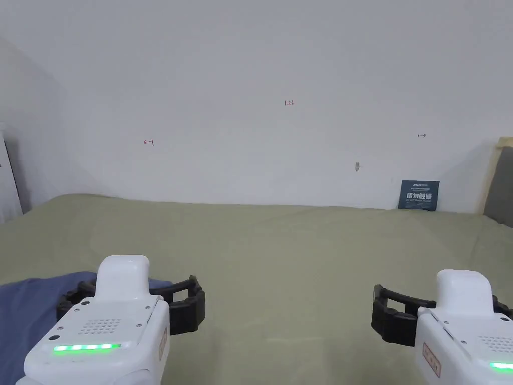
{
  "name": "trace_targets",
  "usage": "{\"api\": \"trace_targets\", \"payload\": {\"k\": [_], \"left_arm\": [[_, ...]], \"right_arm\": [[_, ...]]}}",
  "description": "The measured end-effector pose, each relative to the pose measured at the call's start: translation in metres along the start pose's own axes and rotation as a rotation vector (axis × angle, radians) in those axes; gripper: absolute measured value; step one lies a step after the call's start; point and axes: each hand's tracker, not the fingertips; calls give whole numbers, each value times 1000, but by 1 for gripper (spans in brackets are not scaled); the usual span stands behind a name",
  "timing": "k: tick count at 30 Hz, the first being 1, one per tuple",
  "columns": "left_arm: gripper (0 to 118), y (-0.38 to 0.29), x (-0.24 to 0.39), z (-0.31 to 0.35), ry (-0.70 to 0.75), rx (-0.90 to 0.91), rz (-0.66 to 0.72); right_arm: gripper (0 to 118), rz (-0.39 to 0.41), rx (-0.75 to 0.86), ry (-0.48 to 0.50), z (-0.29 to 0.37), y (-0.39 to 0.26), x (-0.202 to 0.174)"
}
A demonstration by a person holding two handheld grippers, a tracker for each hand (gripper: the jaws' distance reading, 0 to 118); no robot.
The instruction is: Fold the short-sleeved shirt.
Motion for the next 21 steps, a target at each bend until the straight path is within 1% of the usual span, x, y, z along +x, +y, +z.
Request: {"api": "trace_targets", "payload": {"k": [4, 9, 10, 11, 12, 13, 14, 15, 16, 17, 18, 21], "left_arm": [[118, 2, -5, -2, -22, -6, 49], [118, 6, -4, -1, -9, 11, 37], [113, 5, -3, 0, 2, 14, 22], [82, 4, -1, 2, 23, 25, 1], [31, 3, 0, 4, 40, 57, -25], [0, 2, 2, 3, 48, 62, -49], [0, -2, 3, 2, 44, 40, -44], [0, -4, 0, 2, 17, 37, -38], [0, -6, -1, 2, -28, 18, -11], [0, -8, -2, 1, -43, 8, -7], [0, -7, 0, -1, -25, 7, -17], [0, -12, 4, -3, -36, -11, -47]], "right_arm": [[118, -11, 2, -7, -1, 4, 2], [118, -16, -9, -26, -3, 9, 3], [117, -15, -18, -35, -3, 10, 3], [107, -13, -31, -39, -2, 11, 4], [86, -8, -38, -39, -2, 11, 4], [43, 1, -33, -36, -2, 10, 3], [3, 21, -31, -46, -2, 9, 1], [3, 50, -44, -69, -3, 7, -1], [3, 50, -23, -91, 0, 7, -1], [3, 34, -41, -63, 3, 6, -1], [3, 20, -44, -49, 6, 6, -1], [3, 31, -57, -41, 5, 3, 0]]}}
